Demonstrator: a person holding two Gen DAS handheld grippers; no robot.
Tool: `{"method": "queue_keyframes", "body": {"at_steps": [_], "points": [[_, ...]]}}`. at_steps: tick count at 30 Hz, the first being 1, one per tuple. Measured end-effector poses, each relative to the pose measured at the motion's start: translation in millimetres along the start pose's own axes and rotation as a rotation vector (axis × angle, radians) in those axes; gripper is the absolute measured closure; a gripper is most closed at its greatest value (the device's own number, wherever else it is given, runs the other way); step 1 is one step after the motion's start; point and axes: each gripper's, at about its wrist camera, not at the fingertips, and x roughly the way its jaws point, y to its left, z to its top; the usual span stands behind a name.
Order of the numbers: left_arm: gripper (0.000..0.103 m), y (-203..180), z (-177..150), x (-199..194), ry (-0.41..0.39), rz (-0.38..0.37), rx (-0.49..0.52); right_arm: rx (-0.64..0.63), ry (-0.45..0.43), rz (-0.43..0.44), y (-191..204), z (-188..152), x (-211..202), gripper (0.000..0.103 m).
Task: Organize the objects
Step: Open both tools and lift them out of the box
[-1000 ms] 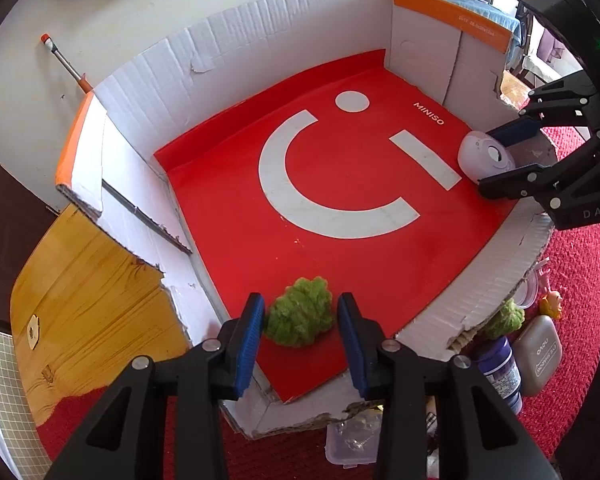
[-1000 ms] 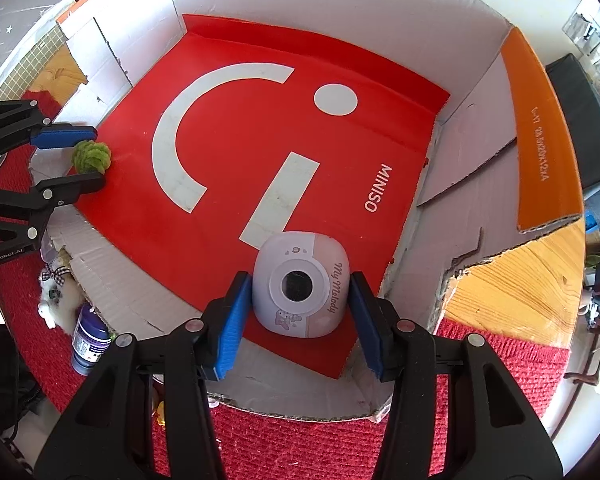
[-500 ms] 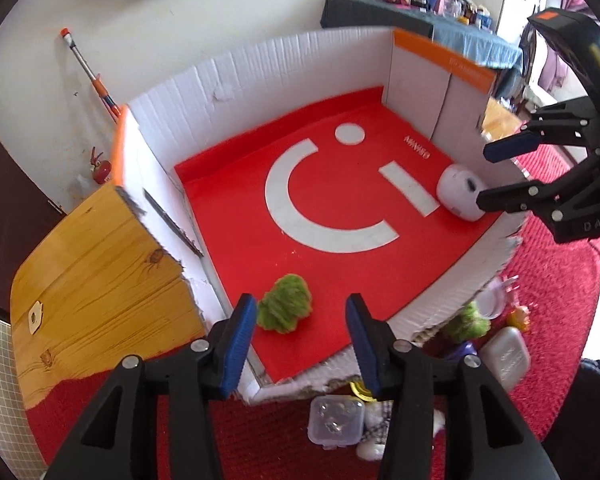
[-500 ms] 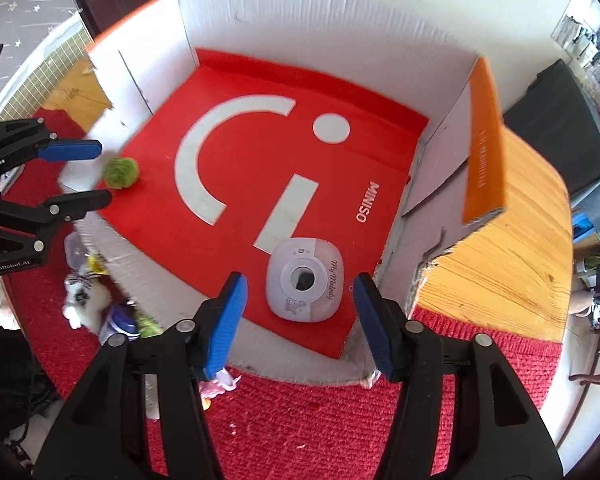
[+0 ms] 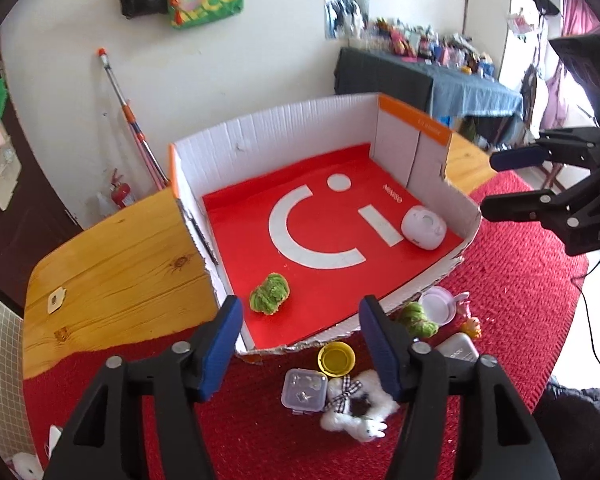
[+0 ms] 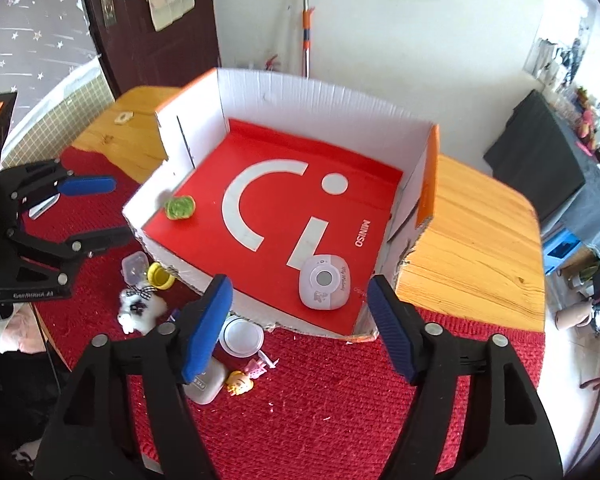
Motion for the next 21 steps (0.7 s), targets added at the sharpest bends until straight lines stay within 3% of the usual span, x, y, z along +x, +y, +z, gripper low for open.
{"method": "queue_keyframes", "body": {"at_steps": [16, 21], "points": [[0.012, -25, -50, -62, -0.266, 0.164, -0.201, 0.011, -0.296, -0.134, 36, -70, -67, 0.015], [0.008, -30, -69, -65, -0.289, 0.196, -0.278, 0.067, -0.359, -0.134, 42, -94, -69, 0.007]]}}
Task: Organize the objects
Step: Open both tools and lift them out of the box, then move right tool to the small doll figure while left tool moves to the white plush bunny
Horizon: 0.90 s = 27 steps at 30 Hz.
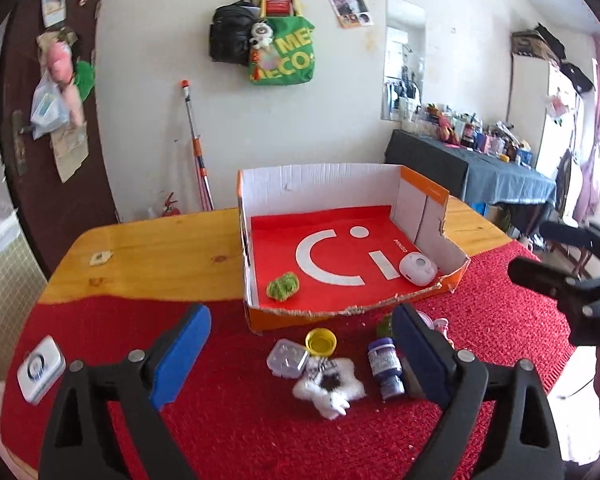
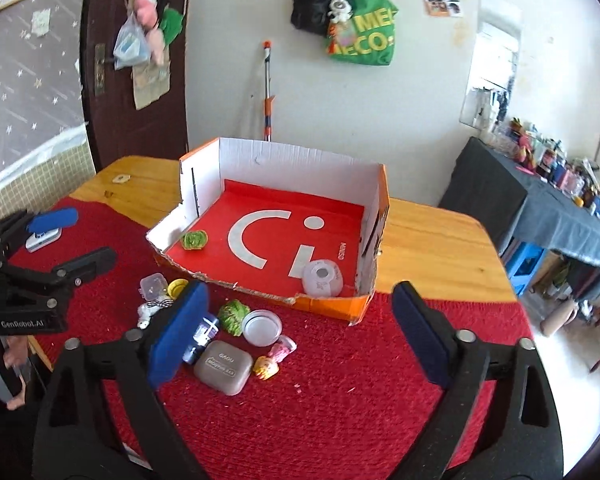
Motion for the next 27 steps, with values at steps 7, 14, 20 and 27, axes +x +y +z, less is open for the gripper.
{"method": "queue_keyframes", "body": {"at_steps": [7, 14, 20, 27], "points": [[0.004, -3, -22, -2, 0.001, 0.051, -0.062, 0.087, -0.050, -0.027, 2, -25, 4, 0.007], [0.004, -9, -39, 13, 0.056, 0.076, -0.092, 0.132, -0.028, -0.066, 0, -43, 24, 0.007], [0.004, -9, -49, 33, 0.118, 0.091, -0.133, 0.115, 0.014, -0.026, -2, -56, 40, 0.007], [0.004, -7, -56, 53, 0.177, 0.128, -0.170, 0.109, 0.067, -0.013, -4, -64, 60, 0.007]]}}
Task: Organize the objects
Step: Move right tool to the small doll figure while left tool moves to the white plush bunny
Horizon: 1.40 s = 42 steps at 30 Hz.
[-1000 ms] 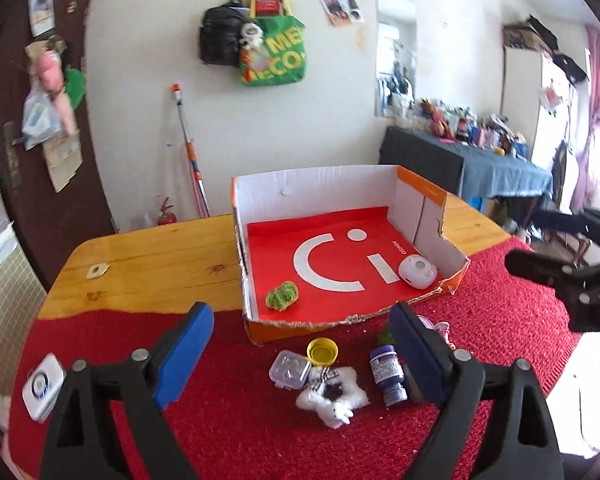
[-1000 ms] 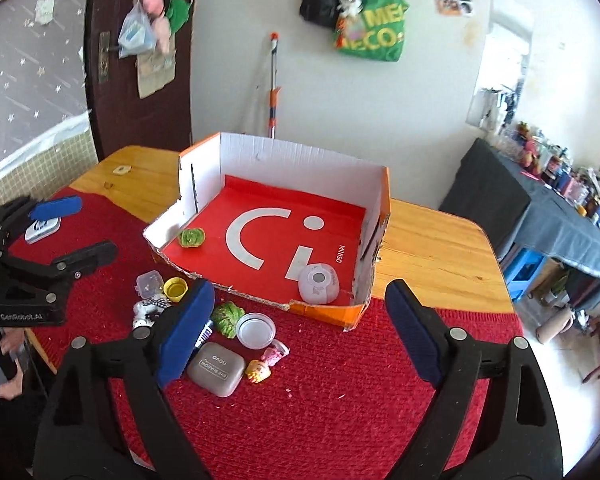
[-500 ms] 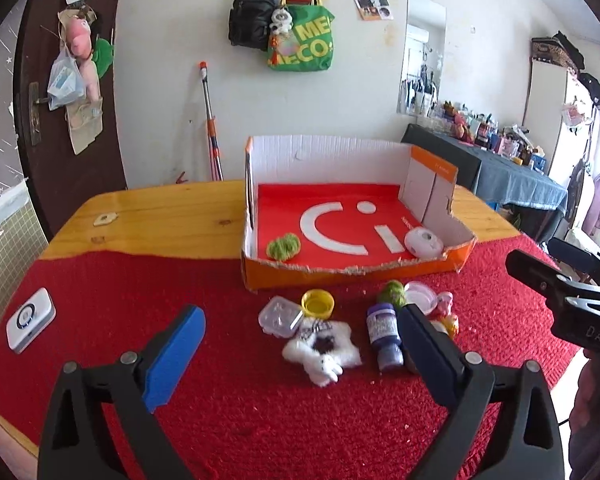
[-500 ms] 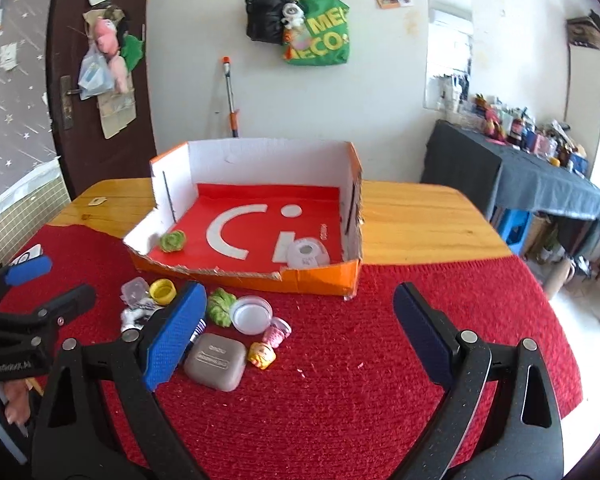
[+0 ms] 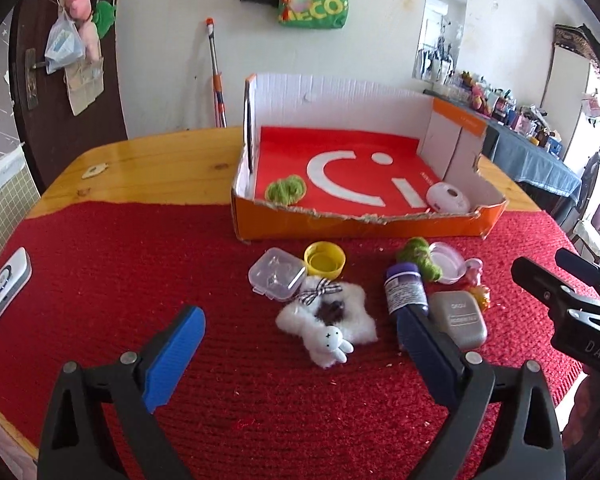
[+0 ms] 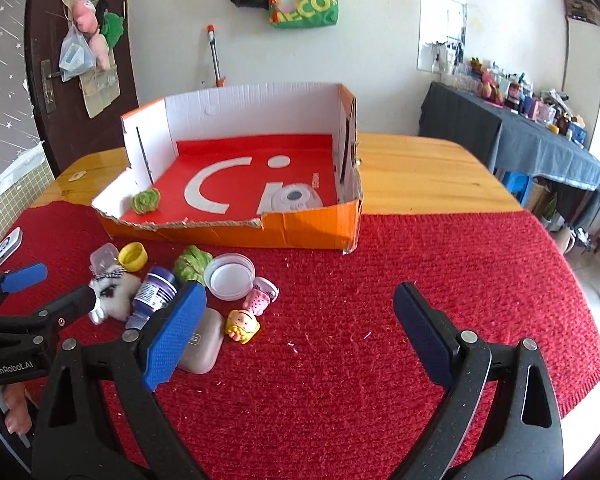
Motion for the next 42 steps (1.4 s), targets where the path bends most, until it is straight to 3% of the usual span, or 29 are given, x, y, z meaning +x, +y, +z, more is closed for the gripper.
{"method": "queue_keyframes", "body": {"at_steps": [14, 23, 35, 42], "points": [[0.004, 3, 0, 34, 0.111, 0.032, -0.040, -0.015, 0.106, 0.075, -6, 0, 35, 0.007], [0.004, 4, 2, 41, 0.121, 0.063, -0.047, 0.007, 0.194, 0.137, -14, 0, 55, 0.007], [0.004, 25, -4, 32, 0.120, 0.120, -0.079, -0.077, 0.192, 0.128, -20, -5, 51, 0.007], [0.006, 25, -1, 33, 0.108, 0.114, -0.093, -0.098, 0.183, 0.170, -22, -4, 52, 0.007]]}}
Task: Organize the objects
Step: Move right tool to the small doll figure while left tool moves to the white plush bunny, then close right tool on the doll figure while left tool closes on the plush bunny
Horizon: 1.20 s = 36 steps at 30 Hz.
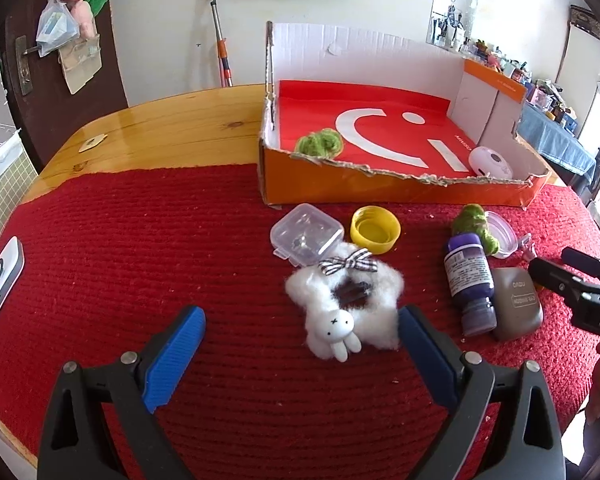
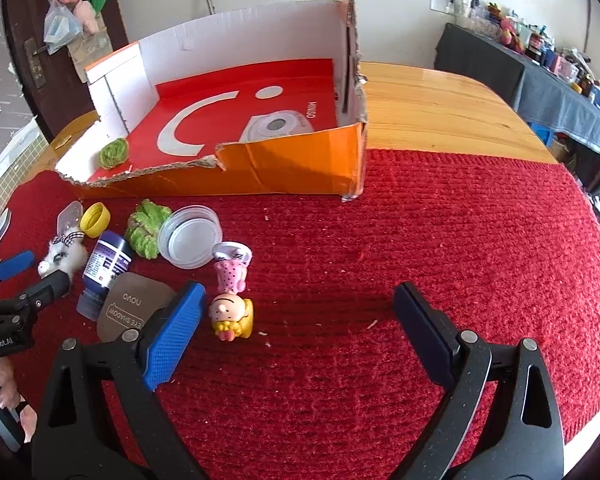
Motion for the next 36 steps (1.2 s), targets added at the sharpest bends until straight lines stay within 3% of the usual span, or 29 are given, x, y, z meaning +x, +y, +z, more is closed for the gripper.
{"method": "queue_keyframes", "body": {"at_steps": [3, 11, 16, 23, 28, 36], "points": [[0.010, -1, 2, 2, 0.001, -0.007, -0.003, -0.053, -0.014, 0.034, 5, 0, 2, 0.008], [0.021, -9, 4, 4, -0.005, -0.035, 0.003, -0.128, -0.037, 0.036, 16, 2, 5, 0.027], [0.026, -15, 4, 5, -0.008, -0.037, 0.011, -0.170, -0.053, 0.058, 22, 0, 4, 0.048], [0.051, -16, 3, 1, -0.019, -0.052, 0.017, -0.221, -0.073, 0.116, 31, -5, -1, 0.082], [0.061, -17, 2, -7, -0.035, -0.075, 0.019, -0.224, -0.096, 0.151, 31, -7, -9, 0.082], [0.062, -18, 4, -21, -0.068, -0.094, 0.014, -0.228, -0.143, 0.192, 30, 1, -26, 0.082]]}}
